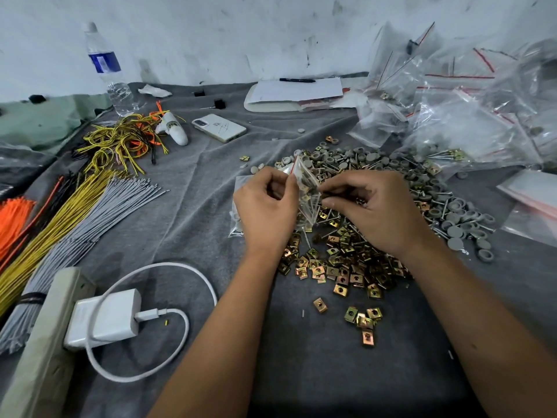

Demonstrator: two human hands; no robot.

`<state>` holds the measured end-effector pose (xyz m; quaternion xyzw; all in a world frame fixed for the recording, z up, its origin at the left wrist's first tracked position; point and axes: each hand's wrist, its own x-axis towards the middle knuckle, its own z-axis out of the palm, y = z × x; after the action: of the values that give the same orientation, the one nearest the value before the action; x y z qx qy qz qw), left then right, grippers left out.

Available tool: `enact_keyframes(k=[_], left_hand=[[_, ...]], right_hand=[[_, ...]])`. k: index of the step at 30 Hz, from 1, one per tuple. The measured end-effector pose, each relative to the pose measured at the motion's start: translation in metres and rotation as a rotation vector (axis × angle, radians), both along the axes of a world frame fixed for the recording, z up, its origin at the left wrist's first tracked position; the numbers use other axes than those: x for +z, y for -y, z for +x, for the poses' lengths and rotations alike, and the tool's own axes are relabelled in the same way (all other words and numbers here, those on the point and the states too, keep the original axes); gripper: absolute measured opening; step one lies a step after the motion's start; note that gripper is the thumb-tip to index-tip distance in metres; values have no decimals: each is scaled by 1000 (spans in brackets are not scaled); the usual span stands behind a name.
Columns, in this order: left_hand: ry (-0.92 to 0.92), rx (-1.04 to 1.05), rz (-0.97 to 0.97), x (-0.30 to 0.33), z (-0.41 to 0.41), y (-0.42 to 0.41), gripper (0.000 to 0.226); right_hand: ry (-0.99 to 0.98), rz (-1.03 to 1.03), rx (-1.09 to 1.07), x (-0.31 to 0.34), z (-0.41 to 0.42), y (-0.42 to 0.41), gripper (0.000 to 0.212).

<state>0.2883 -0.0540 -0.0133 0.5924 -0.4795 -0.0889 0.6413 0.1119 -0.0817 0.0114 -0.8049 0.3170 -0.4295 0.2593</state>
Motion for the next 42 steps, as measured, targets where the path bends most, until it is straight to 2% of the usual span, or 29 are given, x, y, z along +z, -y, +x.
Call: enact_keyframes(k=[12,14,19,22,24,26,28,31,36,39,42], left_hand=[[103,-33,12,-1,-2,-1,17],[107,-26,9,-1,-2,-1,17],[-32,95,-23,0,3,1,15],[-84,151,-41,1,5,2,14],[-99,154,-39,2,5,2,14],[-104,149,-34,1,5,2,14],[-104,140,-29,1,5,2,14],[-79,115,-32,0,5,2,14],[80,-53,8,-3,1,1,19],[158,-102,14,-2,-2,1,19],[150,-104,15,-3,-1,3,18]], right_hand=[[-44,2,-31,-3,2,2,8],[-54,-13,-79,-4,0,4,20],[-261,0,-205,-9,-4,9,18],[-374,-40,-76,-9,-1,6,23],[-522,-82,10,-11,4,5,31],[-632,-86,53,-11,8,4,26],[-605,-76,80,-11,7,4,16],[-407,-99,43,-8,3,4,8],[-113,-190,-151,-4,1,3,13],[-137,-266,-161,-3,4,0,13],[-176,-315,-151,-5,10,-2,14]])
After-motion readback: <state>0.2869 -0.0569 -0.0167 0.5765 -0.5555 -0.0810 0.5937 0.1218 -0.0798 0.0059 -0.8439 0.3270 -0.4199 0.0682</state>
